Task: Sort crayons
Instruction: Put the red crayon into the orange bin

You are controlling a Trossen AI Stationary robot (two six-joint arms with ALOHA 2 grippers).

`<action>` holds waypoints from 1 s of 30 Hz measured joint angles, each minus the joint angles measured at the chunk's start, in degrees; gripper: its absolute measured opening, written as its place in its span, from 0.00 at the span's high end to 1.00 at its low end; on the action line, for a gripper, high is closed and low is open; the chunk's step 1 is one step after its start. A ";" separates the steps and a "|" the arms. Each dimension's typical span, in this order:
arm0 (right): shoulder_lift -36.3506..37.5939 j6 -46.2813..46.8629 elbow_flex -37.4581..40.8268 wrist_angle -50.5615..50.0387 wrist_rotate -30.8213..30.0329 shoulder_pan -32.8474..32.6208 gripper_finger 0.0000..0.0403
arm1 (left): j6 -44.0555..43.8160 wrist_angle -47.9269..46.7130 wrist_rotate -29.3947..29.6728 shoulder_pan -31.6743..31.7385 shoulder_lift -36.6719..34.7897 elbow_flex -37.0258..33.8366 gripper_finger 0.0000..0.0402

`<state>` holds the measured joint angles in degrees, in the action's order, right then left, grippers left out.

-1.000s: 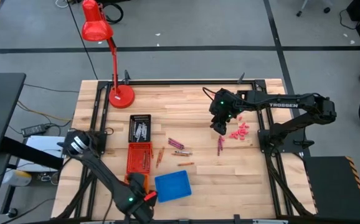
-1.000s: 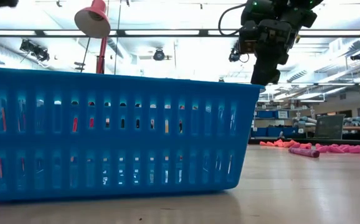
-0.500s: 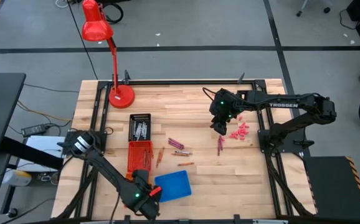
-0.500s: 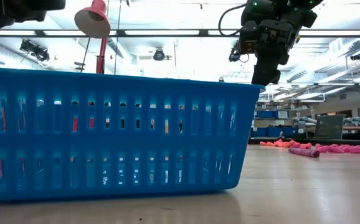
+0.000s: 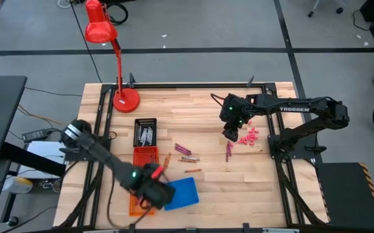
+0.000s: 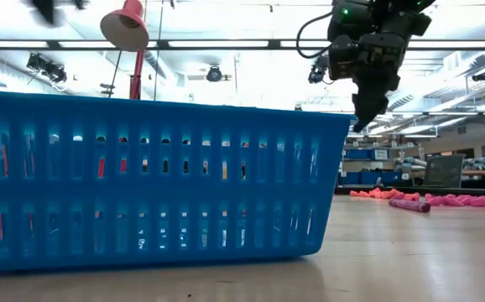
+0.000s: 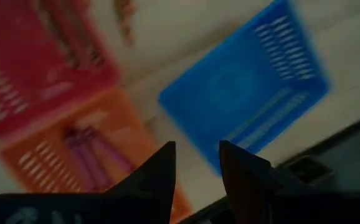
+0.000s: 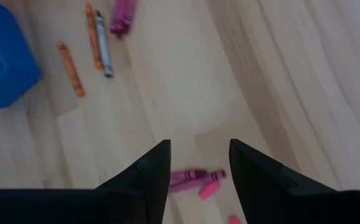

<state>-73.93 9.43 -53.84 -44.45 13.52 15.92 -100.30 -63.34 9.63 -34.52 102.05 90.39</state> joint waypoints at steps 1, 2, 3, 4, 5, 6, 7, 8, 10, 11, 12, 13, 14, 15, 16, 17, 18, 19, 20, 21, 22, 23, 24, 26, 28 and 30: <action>0.00 0.70 0.00 -0.79 -0.22 -0.02 0.59 | 1.73 1.21 -0.36 1.53 -0.84 0.00 0.67; 0.00 1.90 0.00 -1.46 -0.19 -0.04 0.59 | 3.78 2.57 -0.54 3.19 -1.63 0.00 0.67; 0.00 3.34 0.00 -2.19 -0.18 -0.04 0.59 | 5.88 3.81 -0.64 4.78 -2.36 0.02 0.67; 0.00 4.79 -0.02 -3.46 -0.17 -0.05 0.59 | 8.21 4.73 -0.59 6.45 -2.85 0.02 0.67; 0.00 6.01 -0.02 -5.26 -0.15 -0.15 0.59 | 10.76 5.73 -0.63 8.19 -3.02 0.02 0.67; 0.00 7.08 -0.02 -7.16 -0.18 -0.30 0.59 | 13.92 6.99 -0.67 9.75 -3.03 0.02 0.67; 0.00 7.91 -0.02 -8.77 -0.38 -0.52 0.59 | 17.55 7.79 -0.77 11.34 -3.03 0.00 0.67; 0.00 8.55 -0.02 -10.10 -0.63 -0.82 0.59 | 21.06 8.21 -1.63 12.96 -3.03 -0.05 0.67; 0.04 9.74 0.27 -11.83 -1.05 -1.39 0.59 | 27.12 10.35 -3.54 16.00 -3.07 -0.03 0.67; 0.11 10.43 0.74 -12.12 -1.05 -1.64 0.59 | 29.55 10.92 -4.36 17.48 -3.07 0.00 0.67; 0.13 11.10 1.45 -12.15 -0.64 -1.93 0.59 | 31.47 11.44 -4.74 18.79 -3.05 -0.04 0.67; 0.15 11.68 2.31 -12.10 0.24 -2.19 0.59 | 33.16 12.57 -4.84 20.01 -3.05 -0.05 0.67; 0.15 12.15 3.23 -12.04 1.10 -2.52 0.59 | 34.75 14.47 -4.83 21.18 -3.05 -0.04 0.67; 0.15 12.94 4.05 -11.98 1.43 -3.09 0.59 | 36.19 16.19 -4.81 22.21 -3.08 -0.03 0.67; 0.15 13.80 4.86 -11.79 1.47 -3.68 0.59 | 37.64 17.61 -4.79 23.08 -3.12 -0.03 0.67; 0.29 14.42 5.65 -11.79 1.47 -4.19 0.59 | 38.99 19.32 -4.79 23.85 -3.12 -0.03 0.67; 0.59 14.93 6.31 -12.13 1.50 -4.65 0.59 | 40.35 21.18 -4.79 24.43 -3.12 -0.03 0.67; 0.96 15.67 6.75 -12.41 1.51 -5.25 0.59 | 41.83 22.51 -4.79 24.85 -3.12 -0.03 0.67; 1.35 16.41 7.04 -12.63 1.45 -5.80 0.59 | 43.19 23.38 -4.79 25.18 -3.14 -0.03 0.67; 1.67 17.11 7.19 -13.29 1.40 -6.40 0.59 | 44.76 24.42 -4.79 25.49 -3.14 -0.03 0.67; 2.01 17.77 7.26 -14.33 1.42 -7.07 0.59 | 46.31 25.59 -4.81 25.94 -3.14 -0.03 0.67; 2.39 18.47 7.30 -15.39 1.42 -7.70 0.59 | 47.86 26.56 -4.83 26.46 -3.14 -0.03 0.67; 2.75 19.40 7.30 -16.43 1.42 -8.35 0.59 | 48.96 27.40 -4.95 27.07 -3.14 -0.03 0.67; 3.47 21.00 7.30 -18.29 1.45 -9.54 0.59 | 50.15 28.71 -5.10 28.35 -3.30 -0.03 0.67; 4.50 22.47 7.45 -18.49 1.42 -10.75 0.59 | 50.99 29.24 -5.26 29.31 -3.99 -0.05 0.67; 6.23 24.34 8.79 -16.62 1.32 -11.57 0.59 | 51.99 29.75 -5.27 30.05 -4.86 0.02 0.67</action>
<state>-67.70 33.77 -45.06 -61.07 14.84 4.35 -48.31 -33.58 4.36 -4.47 97.19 90.42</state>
